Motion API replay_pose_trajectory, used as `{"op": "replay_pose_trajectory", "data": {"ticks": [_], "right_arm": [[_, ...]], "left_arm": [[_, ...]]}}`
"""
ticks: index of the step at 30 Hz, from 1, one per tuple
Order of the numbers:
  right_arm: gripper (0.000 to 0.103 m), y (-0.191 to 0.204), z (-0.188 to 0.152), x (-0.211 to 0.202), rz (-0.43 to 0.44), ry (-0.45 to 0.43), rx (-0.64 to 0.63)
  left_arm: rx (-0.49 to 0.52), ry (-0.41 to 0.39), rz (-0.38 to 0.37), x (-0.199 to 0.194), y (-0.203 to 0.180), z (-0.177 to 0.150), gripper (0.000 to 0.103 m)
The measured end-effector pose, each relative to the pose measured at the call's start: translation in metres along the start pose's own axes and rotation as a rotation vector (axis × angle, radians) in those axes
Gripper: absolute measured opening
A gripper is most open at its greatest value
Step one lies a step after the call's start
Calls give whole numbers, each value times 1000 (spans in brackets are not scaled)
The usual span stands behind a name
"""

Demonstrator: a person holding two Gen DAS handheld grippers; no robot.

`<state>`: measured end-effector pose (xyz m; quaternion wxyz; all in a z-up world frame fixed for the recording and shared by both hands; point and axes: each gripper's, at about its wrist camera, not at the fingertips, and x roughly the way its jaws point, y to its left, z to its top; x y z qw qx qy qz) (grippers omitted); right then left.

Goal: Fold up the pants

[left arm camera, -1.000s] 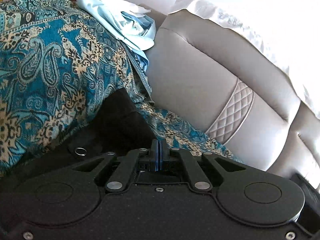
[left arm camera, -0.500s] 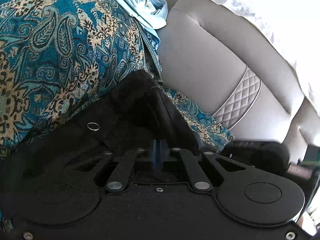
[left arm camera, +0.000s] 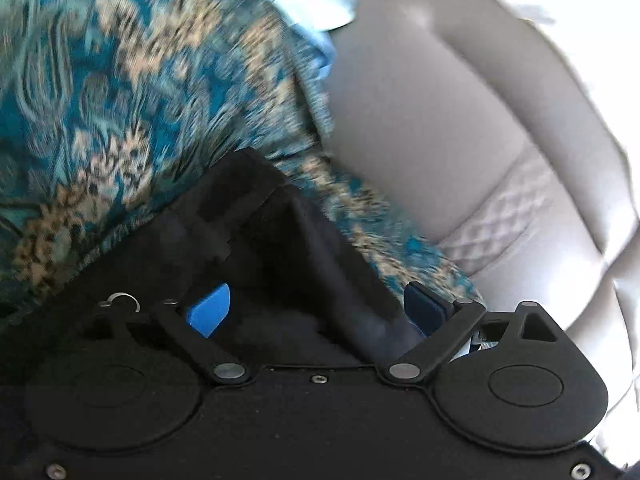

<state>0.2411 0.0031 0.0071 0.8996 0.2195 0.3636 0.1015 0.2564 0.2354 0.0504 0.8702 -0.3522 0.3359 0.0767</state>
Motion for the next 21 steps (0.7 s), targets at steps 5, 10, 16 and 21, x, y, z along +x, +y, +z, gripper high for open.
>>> {"op": "replay_pose_trajectory", "data": {"ticks": [5,10,16,21], "right_arm": [[20,-3,0,-2,22,5,-5],[69,-20,33,-13,96,3,24],[88,19,90,13,70,45,-433],[88,53,85,48,86,128,-774]], "left_arm": [[-92,72,35,36,-3,20,93],[55,58,110,35,-9,10,66],[96,56,94,18,6,4,48],[-46,86,-3,4,29,22,46]]}}
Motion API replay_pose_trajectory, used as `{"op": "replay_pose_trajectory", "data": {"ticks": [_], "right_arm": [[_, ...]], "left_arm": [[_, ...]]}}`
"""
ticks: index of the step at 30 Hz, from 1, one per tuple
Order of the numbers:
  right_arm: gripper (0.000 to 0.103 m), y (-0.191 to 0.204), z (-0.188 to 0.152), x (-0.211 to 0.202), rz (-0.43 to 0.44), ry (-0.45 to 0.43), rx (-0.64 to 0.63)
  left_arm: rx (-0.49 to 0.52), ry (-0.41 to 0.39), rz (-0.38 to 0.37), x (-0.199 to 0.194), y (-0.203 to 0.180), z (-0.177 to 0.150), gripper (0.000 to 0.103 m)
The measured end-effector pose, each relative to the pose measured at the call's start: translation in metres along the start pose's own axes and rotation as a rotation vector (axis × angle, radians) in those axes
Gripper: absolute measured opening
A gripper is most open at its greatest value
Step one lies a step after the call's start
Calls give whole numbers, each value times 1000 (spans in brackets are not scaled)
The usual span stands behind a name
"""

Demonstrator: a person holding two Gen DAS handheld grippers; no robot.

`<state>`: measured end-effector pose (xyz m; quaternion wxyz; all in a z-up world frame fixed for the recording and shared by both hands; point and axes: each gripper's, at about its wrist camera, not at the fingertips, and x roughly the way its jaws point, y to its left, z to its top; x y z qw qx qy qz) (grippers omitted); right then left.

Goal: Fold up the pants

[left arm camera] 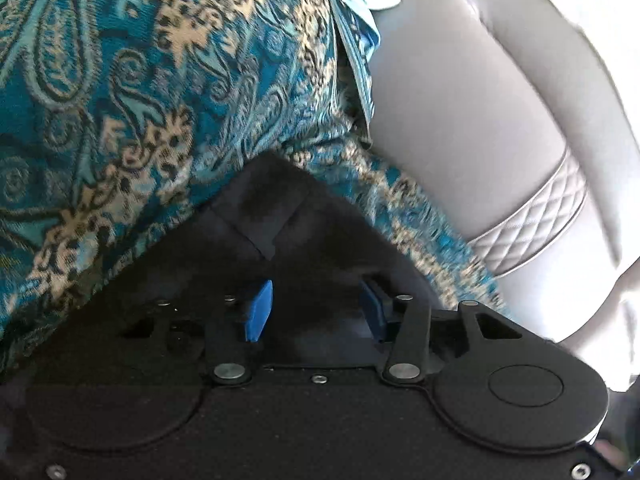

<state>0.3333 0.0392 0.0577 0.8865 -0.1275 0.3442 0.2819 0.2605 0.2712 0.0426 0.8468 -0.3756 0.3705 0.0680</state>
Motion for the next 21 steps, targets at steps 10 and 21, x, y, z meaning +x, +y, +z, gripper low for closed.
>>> {"op": "replay_pose_trajectory", "data": {"ticks": [10,21], "right_arm": [[13,41,-19,1,-24,-28,-130],[12,140,-110,-70,-234,-234,-533]], "left_arm": [[29,-16,-125,-18,-1,15,81],[-41,128,-136,-17,-2,-14,94]]}}
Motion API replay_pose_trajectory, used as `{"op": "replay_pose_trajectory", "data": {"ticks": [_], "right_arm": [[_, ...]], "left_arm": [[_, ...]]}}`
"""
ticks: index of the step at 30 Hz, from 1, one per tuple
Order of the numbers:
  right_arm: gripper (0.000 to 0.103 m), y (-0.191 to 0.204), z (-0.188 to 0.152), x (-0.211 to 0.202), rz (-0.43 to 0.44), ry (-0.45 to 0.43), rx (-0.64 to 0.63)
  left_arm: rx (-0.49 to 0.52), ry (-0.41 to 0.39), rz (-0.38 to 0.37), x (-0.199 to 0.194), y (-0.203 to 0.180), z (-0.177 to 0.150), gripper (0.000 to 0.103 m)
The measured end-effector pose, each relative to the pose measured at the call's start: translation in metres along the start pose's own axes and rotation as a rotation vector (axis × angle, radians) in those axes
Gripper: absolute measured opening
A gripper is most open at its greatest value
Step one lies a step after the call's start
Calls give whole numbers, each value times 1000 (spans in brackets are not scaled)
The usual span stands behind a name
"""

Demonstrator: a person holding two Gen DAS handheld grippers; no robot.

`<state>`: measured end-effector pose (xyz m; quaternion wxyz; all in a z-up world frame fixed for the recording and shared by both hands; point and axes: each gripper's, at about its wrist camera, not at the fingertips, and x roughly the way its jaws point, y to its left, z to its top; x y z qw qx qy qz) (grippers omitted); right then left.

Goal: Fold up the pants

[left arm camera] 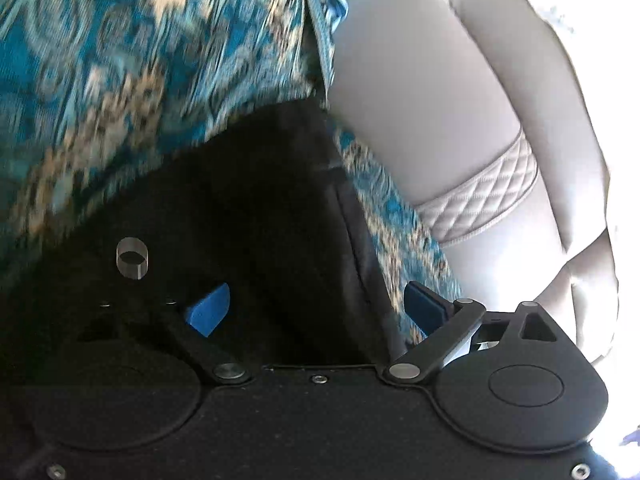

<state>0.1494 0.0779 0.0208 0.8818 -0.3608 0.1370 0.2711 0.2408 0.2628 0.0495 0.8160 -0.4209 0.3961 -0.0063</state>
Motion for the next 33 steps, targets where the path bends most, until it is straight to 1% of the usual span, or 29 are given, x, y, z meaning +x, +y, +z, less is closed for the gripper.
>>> {"op": "replay_pose_trajectory", "data": {"ticks": [2,7,8,9,11,12,13,14,15,16,17,19,21,23,24,25,27,29,31,33], "right_arm": [[12,16,-4,-10,-26,-16,-45],[11,45,-9,-29,-59,-43,-90],[10,50,-10,-33,-48,-53,-100],[10,55,-10,-37,-30,-58,-104],[10,64,-11,-43,-5,-59,-120],[10,68,-11,-45,6,-58,-128],[12,71,-11,-47,13,-56,-131],[16,73,-10,-48,16,-52,-129],[29,73,-10,-49,12,-49,-124],[29,73,-9,-51,5,-44,-113],[30,70,-7,-55,-4,-38,-92],[41,60,-4,-58,-9,-16,-24],[50,44,-1,-62,-13,0,57],[60,26,1,-66,-5,-6,134],[68,17,3,-67,-8,-13,157],[72,9,7,-65,-16,-20,160],[74,0,17,-58,-36,-37,112],[78,-6,27,-48,-32,-56,78],[83,-12,37,-34,16,-59,83],[84,-18,46,-16,98,-49,106]], "left_arm": [[-5,12,-9,-5,0,-10,96],[22,-25,-28,-29,2,-31,102],[23,-35,-29,-32,3,-32,102],[21,-41,-19,-34,6,-33,102],[12,-60,33,-35,12,-31,95],[11,-71,65,-36,16,-32,81],[9,-78,99,-33,19,-32,54],[4,-79,137,-30,23,-32,45],[4,-96,166,-29,23,-31,30],[12,-117,173,-31,23,-32,18],[20,-117,176,-32,22,-32,17],[20,-122,174,-34,22,-33,13],[26,-119,168,-38,23,-35,12],[29,-111,155,-40,24,-38,11],[29,-107,148,-40,23,-37,11],[31,-102,138,-42,24,-36,11],[32,-95,116,-45,26,-36,11],[29,-97,85,-50,29,-35,11],[26,-98,66,-53,30,-32,11],[30,-103,45,-55,30,-30,11]]}}
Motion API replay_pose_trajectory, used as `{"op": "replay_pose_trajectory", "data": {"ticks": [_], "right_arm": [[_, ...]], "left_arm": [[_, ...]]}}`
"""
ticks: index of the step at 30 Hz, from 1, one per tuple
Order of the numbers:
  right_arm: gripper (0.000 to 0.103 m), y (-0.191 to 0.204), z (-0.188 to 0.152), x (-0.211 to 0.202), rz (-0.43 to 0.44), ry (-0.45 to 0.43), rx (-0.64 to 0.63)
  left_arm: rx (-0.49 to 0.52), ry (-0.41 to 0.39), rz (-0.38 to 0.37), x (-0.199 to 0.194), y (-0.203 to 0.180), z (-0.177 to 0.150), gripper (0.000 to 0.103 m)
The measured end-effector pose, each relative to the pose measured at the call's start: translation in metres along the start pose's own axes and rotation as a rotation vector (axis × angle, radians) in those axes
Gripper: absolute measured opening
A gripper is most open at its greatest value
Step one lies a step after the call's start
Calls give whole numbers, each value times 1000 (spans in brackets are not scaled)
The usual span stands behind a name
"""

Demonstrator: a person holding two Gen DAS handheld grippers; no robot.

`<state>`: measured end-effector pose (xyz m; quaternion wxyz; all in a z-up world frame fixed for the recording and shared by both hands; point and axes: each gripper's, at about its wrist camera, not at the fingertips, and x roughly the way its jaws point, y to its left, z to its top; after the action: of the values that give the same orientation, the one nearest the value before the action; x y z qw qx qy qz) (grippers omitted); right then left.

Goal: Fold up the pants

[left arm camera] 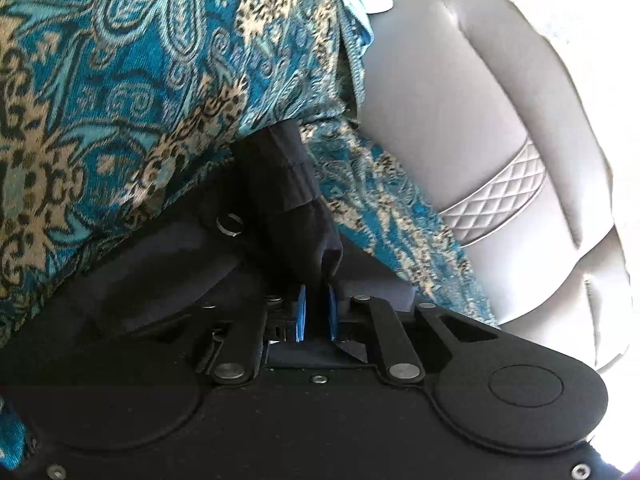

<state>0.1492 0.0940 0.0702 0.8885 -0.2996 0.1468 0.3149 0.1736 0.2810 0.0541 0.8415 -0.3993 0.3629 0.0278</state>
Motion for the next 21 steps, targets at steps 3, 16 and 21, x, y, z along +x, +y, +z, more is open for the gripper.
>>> {"op": "replay_pose_trajectory", "data": {"ticks": [3,16,21], "right_arm": [[78,10,-2,30,54,36,39],[7,66,-12,19,-127,-21,-111],[6,79,-18,11,-95,-3,-58]], "left_arm": [[28,-28,-21,-9,-3,3,11],[-86,1,-107,-26,14,14,89],[-52,4,14,-3,11,10,87]]}}
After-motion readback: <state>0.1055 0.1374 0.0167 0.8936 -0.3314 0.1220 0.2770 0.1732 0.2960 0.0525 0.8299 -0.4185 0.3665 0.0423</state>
